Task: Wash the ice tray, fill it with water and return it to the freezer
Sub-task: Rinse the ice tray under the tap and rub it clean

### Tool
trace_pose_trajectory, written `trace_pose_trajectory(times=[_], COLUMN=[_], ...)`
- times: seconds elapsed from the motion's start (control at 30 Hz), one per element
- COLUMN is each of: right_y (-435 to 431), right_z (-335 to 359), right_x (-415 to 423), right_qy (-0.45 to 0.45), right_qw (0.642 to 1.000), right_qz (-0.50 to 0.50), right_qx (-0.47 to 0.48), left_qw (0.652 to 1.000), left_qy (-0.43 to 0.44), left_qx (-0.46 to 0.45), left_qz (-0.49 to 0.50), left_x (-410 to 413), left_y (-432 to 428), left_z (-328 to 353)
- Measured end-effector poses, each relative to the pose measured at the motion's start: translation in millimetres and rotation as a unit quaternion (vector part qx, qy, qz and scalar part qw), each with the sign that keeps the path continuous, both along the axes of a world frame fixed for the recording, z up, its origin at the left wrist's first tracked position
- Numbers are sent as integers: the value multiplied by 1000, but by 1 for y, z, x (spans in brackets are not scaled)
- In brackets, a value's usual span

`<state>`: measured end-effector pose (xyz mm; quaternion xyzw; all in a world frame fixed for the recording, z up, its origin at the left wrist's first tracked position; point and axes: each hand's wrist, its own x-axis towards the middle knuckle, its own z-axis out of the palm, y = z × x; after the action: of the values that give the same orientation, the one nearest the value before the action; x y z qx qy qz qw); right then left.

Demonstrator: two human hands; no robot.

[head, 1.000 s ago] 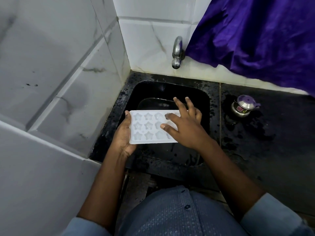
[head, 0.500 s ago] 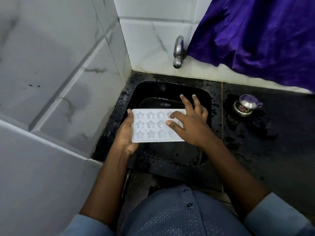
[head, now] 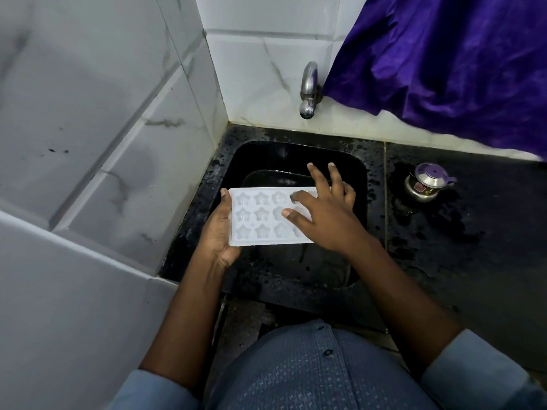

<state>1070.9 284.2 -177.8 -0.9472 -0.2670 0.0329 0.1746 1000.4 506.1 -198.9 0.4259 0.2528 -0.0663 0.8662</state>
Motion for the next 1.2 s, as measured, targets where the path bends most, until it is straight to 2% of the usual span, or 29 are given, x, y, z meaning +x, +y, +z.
trace_pose_trajectory(times=[0.4, 0.63, 0.9, 1.2], right_y=[2, 4, 23, 26], right_z=[-4, 0, 7, 4], right_x=[1, 2, 2, 1], right_qy=[6, -2, -2, -3], right_qw=[1000, 999, 999, 999], right_qz=[-5, -4, 44, 49], right_qx=[0, 54, -20, -16], left_qw=[1000, 999, 1000, 1000], left_qy=[12, 22, -6, -7], left_qx=[9, 26, 5, 9], left_qz=[15, 21, -9, 3], left_x=[4, 5, 1, -1], left_y=[-1, -4, -7, -4], left_z=[5, 5, 7, 8])
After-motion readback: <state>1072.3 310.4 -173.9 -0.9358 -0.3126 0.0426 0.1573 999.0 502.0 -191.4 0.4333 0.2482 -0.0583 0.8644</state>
